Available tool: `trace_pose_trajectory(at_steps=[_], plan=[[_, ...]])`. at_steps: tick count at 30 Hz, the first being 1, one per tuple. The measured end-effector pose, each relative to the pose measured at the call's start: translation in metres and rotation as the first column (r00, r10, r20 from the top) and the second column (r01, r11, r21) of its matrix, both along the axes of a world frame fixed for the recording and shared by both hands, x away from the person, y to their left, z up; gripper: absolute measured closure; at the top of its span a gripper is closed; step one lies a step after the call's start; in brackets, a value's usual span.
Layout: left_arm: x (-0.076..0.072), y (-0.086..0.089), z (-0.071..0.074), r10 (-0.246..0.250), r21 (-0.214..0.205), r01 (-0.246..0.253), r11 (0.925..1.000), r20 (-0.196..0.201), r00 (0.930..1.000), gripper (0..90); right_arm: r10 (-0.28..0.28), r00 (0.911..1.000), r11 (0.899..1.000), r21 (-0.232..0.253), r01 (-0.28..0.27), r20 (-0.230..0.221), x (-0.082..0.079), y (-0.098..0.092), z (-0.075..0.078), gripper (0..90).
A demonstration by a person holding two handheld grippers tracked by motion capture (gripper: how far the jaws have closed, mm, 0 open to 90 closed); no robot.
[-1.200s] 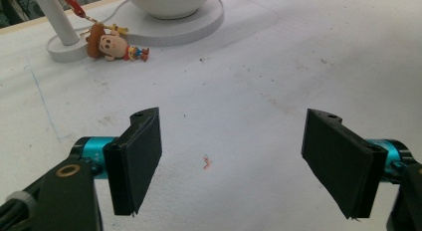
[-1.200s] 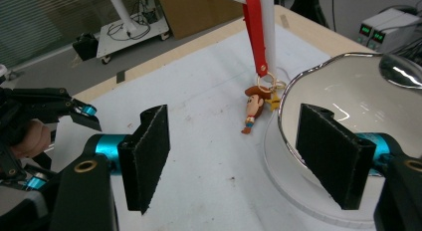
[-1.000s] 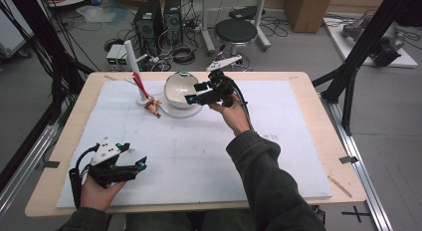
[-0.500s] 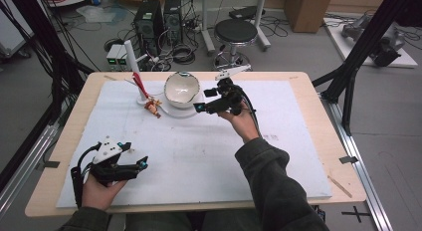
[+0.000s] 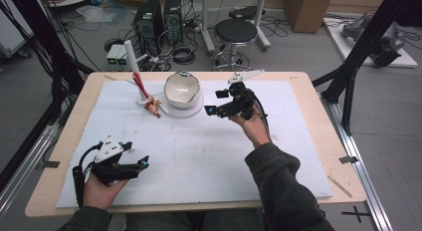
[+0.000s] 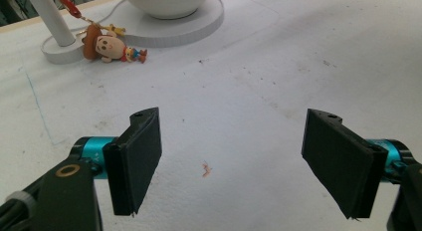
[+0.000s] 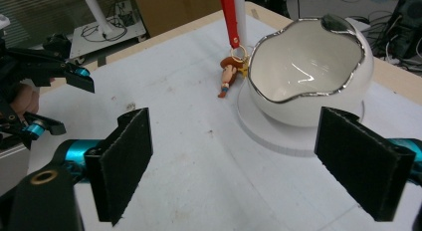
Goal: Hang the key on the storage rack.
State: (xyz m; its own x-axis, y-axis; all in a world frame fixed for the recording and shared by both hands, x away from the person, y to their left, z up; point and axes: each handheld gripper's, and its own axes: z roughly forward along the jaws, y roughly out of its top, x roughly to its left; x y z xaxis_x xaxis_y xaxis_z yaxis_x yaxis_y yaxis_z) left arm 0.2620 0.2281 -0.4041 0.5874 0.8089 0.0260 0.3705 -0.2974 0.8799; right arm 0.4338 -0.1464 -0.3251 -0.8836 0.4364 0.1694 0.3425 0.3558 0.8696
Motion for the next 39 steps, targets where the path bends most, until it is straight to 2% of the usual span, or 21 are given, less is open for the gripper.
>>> trace_pose_trajectory(at_steps=[10,25,31,39], plan=[[0.002,-0.002,0.000,-0.004,0.003,0.004,1.0000,-0.004,1.0000,24.0,-0.032,0.9995,0.999,-0.018,0.032,0.008,-0.007,-0.020,-0.003,12.3],[0.003,-0.003,0.000,-0.001,-0.004,0.001,1.0000,-0.003,1.0000,24.0,-0.047,0.9986,0.998,-0.042,0.048,0.021,-0.018,-0.040,-0.011,12.1],[0.003,-0.003,0.000,0.000,-0.003,0.000,1.0000,-0.005,1.0000,24.0,-0.063,0.9980,0.996,-0.055,0.063,0.012,-0.023,-0.048,-0.016,11.7],[0.003,-0.004,0.000,-0.002,0.000,0.002,1.0000,-0.004,1.0000,24.0,-0.077,0.9967,0.995,-0.064,0.078,0.026,-0.032,-0.062,-0.026,11.6]])
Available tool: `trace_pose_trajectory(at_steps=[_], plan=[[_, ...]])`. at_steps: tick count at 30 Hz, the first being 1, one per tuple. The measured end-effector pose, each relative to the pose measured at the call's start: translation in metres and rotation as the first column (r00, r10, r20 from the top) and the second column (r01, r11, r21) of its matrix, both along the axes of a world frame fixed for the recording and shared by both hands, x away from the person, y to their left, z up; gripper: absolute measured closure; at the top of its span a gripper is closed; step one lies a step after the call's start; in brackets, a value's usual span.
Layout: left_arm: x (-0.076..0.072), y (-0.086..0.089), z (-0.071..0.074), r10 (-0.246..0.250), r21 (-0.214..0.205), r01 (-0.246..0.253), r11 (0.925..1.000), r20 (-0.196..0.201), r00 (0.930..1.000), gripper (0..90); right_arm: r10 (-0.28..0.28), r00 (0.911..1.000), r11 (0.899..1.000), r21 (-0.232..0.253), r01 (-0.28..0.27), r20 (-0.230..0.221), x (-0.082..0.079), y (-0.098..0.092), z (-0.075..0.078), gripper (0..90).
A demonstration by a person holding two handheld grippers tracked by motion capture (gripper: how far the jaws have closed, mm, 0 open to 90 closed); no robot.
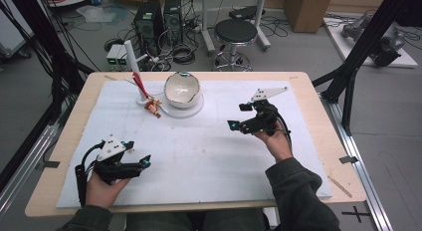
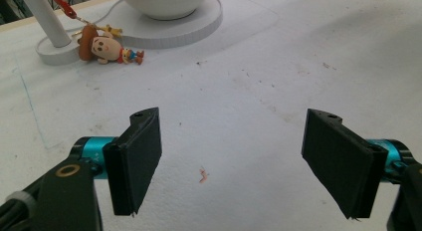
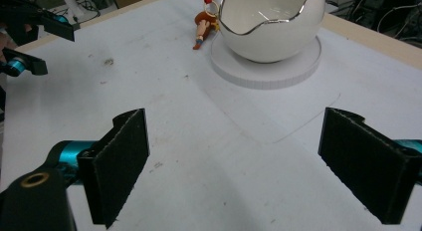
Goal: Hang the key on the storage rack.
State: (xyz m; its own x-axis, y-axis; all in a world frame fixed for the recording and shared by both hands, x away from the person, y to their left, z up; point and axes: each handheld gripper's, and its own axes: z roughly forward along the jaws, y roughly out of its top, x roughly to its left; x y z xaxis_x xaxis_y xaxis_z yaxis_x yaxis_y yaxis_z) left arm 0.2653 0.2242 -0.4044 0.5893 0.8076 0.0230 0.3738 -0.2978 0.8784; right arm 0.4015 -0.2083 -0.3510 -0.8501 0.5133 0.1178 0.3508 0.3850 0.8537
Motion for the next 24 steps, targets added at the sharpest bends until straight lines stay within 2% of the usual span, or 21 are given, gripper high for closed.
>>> trace_pose_trajectory(at_steps=[11,13,24], plan=[[0.000,-0.001,0.000,-0.004,0.004,0.004,1.0000,-0.001,1.0000,24.0,-0.021,0.9994,1.000,-0.022,0.020,-0.027,-0.011,-0.018,-0.012,11.3],[0.000,-0.001,0.000,-0.007,0.001,0.007,1.0000,-0.002,1.0000,24.0,-0.031,0.9995,0.999,-0.021,0.031,-0.003,-0.015,-0.021,-0.013,11.3],[-0.001,-0.001,0.000,-0.007,0.002,0.007,1.0000,0.000,1.0000,24.1,-0.071,0.9972,0.997,-0.016,0.071,-0.021,-0.028,-0.042,-0.025,11.3]])
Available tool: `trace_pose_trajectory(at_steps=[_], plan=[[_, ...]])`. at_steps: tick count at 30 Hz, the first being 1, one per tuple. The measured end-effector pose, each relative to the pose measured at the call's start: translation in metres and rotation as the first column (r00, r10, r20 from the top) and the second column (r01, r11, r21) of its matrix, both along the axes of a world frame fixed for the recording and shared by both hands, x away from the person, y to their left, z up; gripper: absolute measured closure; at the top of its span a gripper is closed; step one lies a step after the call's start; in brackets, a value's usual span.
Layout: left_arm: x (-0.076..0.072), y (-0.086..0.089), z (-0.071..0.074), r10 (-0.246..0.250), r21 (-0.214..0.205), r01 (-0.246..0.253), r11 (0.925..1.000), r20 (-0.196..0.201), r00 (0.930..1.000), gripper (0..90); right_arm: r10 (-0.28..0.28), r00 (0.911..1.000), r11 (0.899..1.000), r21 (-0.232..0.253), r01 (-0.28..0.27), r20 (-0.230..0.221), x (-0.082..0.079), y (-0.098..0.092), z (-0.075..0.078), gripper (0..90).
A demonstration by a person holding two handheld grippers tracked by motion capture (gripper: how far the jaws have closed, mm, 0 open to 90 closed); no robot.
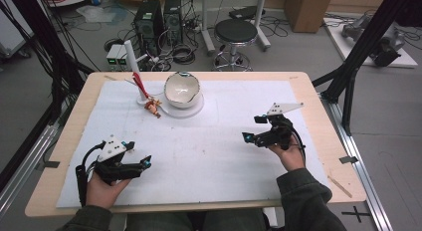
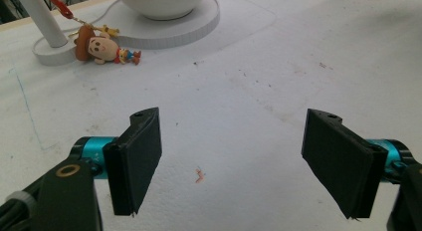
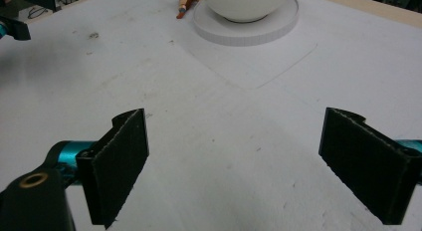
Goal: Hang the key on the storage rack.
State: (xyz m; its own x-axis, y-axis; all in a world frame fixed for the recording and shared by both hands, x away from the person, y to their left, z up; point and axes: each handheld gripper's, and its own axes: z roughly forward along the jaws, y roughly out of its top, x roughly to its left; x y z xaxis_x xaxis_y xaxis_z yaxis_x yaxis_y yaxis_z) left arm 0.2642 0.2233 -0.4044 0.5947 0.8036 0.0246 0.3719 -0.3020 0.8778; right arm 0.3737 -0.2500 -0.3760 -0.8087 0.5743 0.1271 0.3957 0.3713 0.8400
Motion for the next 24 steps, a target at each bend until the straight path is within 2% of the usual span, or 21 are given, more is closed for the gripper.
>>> trace_pose_trajectory(at_steps=[9,15,24], plan=[[-0.001,0.000,0.000,-0.001,-0.013,0.001,0.9999,-0.005,1.0000,24.1,-0.025,0.9996,1.000,0.008,0.025,-0.015,-0.010,-0.015,-0.010,11.2],[-0.002,0.001,0.000,-0.001,-0.016,0.001,0.9999,-0.003,1.0000,24.1,-0.033,0.9995,0.999,0.000,0.033,-0.006,-0.015,-0.020,-0.013,11.2],[-0.003,0.002,0.000,-0.002,-0.023,0.002,0.9997,-0.002,1.0000,24.1,-0.042,0.9989,0.999,0.000,0.042,-0.021,-0.023,-0.026,-0.020,11.1]])
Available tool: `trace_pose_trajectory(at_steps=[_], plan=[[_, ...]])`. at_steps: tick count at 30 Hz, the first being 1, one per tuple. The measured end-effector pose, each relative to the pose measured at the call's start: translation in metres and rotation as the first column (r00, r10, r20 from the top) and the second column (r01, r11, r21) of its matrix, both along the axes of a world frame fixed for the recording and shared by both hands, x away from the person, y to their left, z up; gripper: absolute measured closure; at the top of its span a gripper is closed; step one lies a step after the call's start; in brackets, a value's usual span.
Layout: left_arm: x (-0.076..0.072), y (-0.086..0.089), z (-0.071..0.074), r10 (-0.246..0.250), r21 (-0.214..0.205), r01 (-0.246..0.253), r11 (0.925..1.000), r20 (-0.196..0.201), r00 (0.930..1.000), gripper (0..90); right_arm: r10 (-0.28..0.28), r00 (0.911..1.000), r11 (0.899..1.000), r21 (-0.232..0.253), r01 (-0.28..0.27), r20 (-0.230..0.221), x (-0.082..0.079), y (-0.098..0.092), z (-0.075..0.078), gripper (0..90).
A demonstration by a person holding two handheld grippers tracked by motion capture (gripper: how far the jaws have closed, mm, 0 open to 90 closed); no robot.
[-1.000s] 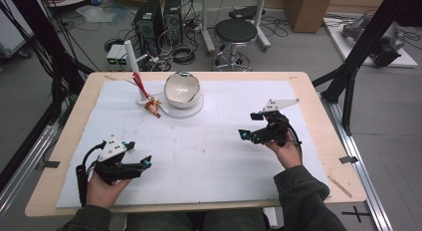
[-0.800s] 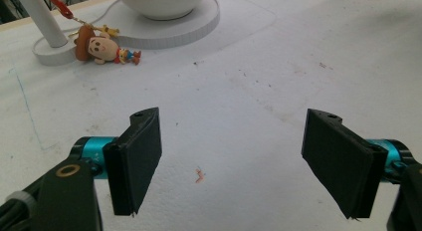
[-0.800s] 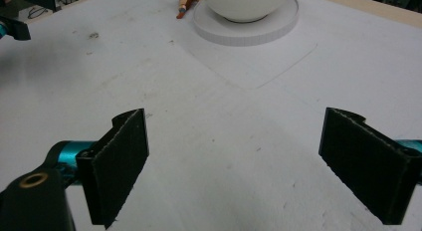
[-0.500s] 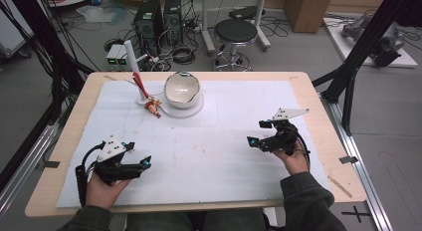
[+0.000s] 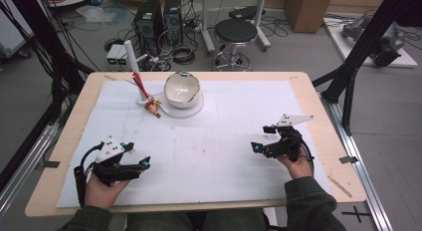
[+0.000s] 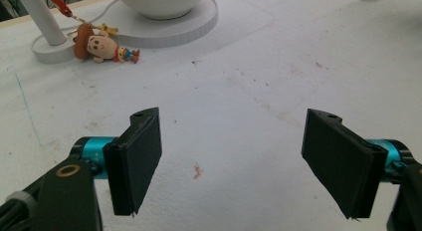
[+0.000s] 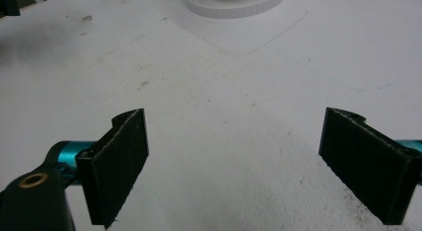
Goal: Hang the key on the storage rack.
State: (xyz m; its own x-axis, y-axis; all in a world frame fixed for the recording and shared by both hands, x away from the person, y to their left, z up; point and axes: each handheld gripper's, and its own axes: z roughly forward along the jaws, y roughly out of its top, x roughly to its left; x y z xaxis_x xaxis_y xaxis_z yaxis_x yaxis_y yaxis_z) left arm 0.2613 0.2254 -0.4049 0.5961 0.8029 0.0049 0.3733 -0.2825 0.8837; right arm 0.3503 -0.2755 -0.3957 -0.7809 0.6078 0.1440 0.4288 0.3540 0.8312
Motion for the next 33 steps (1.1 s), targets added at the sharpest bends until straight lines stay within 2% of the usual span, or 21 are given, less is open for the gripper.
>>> trace_pose_trajectory(at_steps=[17,33], plan=[[-0.003,0.003,-0.001,-0.004,0.001,0.004,1.0000,-0.009,1.0000,24.1,-0.023,0.9996,1.000,0.012,0.023,-0.015,-0.016,-0.017,-0.013,11.1],[-0.006,0.002,-0.003,-0.014,0.006,0.014,0.9999,-0.020,0.9997,24.0,-0.043,0.9991,0.999,0.021,0.042,0.006,-0.022,-0.022,-0.014,11.1]])
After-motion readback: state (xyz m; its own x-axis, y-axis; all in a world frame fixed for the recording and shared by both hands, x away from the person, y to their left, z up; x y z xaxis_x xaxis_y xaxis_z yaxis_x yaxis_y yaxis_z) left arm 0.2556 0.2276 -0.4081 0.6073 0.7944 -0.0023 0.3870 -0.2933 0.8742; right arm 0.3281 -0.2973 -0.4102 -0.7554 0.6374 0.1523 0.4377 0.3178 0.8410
